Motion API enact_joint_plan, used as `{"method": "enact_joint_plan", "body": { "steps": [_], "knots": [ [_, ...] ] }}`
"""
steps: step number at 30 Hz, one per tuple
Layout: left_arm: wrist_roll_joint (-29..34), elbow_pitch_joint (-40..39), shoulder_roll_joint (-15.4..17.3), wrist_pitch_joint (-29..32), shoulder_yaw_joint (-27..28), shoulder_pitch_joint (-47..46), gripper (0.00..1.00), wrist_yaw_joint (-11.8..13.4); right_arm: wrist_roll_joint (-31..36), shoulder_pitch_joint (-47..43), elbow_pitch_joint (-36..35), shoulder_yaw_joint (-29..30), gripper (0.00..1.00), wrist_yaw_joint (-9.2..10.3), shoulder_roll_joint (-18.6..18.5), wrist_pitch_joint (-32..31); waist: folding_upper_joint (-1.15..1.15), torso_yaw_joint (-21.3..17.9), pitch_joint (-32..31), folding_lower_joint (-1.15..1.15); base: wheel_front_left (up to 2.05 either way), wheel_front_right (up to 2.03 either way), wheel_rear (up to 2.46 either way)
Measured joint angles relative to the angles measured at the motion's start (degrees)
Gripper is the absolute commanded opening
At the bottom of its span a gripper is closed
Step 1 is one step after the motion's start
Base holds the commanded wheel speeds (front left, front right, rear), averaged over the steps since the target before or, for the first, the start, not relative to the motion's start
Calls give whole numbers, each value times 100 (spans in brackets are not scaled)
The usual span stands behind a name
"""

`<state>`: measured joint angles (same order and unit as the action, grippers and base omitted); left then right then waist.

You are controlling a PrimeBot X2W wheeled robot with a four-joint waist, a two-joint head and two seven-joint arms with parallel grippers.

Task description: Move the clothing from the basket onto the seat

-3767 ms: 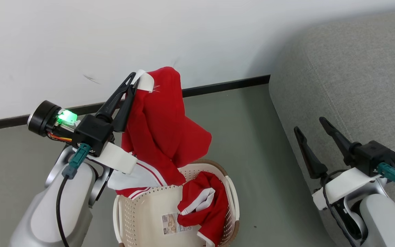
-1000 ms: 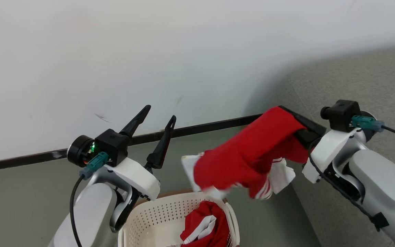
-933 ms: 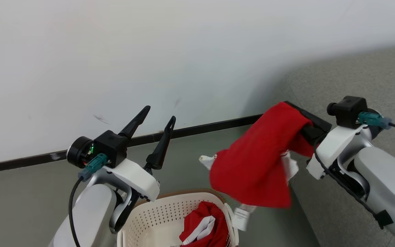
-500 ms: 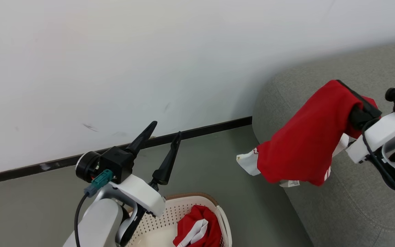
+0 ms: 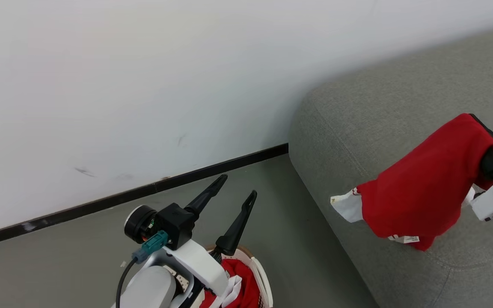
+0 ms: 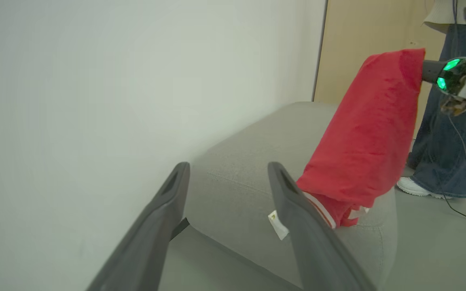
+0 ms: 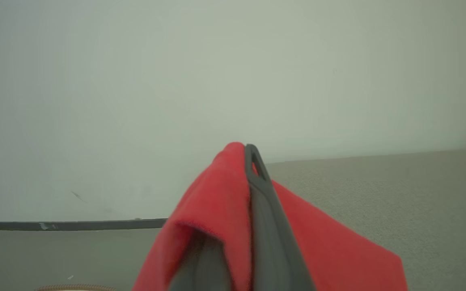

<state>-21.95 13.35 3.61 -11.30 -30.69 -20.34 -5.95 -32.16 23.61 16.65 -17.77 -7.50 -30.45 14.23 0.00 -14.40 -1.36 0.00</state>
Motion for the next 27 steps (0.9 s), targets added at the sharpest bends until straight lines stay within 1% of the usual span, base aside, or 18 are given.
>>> {"method": "enact_joint_plan", "body": {
  "steps": [8, 15, 19, 23, 27],
  "knots": [
    [-16, -7, -13, -78, -162, 0, 100, -26, 119, -480, -282, 385, 0, 0, 34, 13, 0, -334, 30, 0, 0, 0, 0],
    [-14, -85, -24, -114, -180, 0, 100, -26, 303, -711, -461, 400, 0, 0, 136, 13, 0, -594, 105, 0, 0, 0, 0],
    [-8, -118, -29, -114, -176, 0, 100, -22, 304, -703, -522, 401, 0, 0, 185, 13, 0, -667, 177, 0, 0, 0, 0],
    [48, -160, -11, -114, -140, 0, 100, 46, 207, -648, -513, 453, 0, 0, 286, -12, 0, -724, 305, 0, 0, 0, 0],
    [114, -237, 58, -114, -67, -3, 100, 145, 74, -228, -401, 631, 0, 0, 303, -108, 0, -741, 456, 0, 0, 0, 0]
  ]
}}
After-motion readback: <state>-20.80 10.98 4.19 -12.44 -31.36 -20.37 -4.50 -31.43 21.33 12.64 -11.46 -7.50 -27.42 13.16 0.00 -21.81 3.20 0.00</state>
